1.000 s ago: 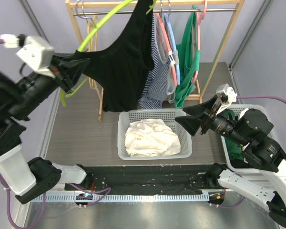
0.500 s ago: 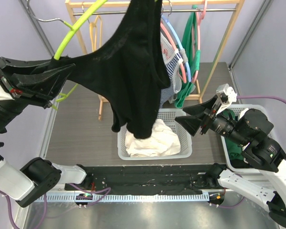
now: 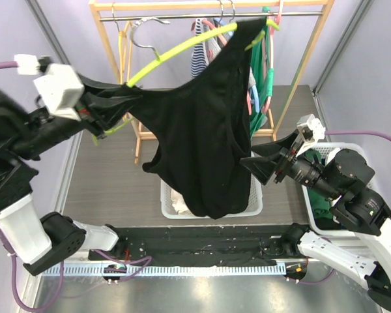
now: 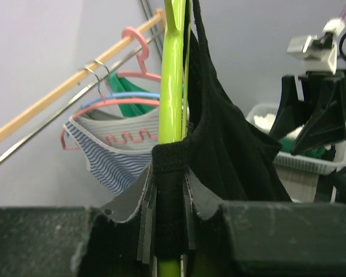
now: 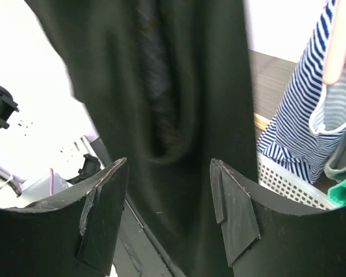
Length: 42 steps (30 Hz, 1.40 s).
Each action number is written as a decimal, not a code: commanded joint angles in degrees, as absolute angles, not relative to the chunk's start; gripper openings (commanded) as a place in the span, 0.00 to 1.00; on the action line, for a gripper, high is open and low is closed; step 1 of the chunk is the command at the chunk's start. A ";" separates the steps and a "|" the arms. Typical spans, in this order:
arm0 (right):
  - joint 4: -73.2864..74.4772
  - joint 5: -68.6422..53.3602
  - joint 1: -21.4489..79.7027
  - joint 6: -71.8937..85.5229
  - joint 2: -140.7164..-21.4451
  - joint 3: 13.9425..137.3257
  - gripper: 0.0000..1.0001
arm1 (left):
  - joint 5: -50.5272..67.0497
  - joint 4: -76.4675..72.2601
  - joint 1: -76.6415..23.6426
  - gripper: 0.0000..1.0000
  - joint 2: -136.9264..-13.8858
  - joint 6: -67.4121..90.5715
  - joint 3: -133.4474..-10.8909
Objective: Remove the tank top from the hanger
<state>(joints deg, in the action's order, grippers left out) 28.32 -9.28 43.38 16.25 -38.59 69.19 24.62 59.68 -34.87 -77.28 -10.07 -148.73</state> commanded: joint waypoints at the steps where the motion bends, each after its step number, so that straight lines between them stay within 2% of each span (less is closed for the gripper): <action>1: 26.02 -6.07 43.24 15.38 -37.27 71.89 0.66 | 28.28 61.24 -34.98 0.00 -76.73 -13.62 -143.81; 9: 23.38 -3.78 43.24 13.45 -39.28 74.96 0.69 | 33.31 64.51 -35.07 0.00 -73.65 -10.02 -129.21; 35: 5.19 -2.02 43.24 17.75 -44.73 66.01 0.73 | 35.16 66.18 -35.07 0.00 -72.68 -9.93 -129.29; 42: 1.85 -3.69 43.24 18.46 -47.02 66.62 0.65 | 35.33 66.71 -35.07 0.00 -72.16 -10.37 -128.50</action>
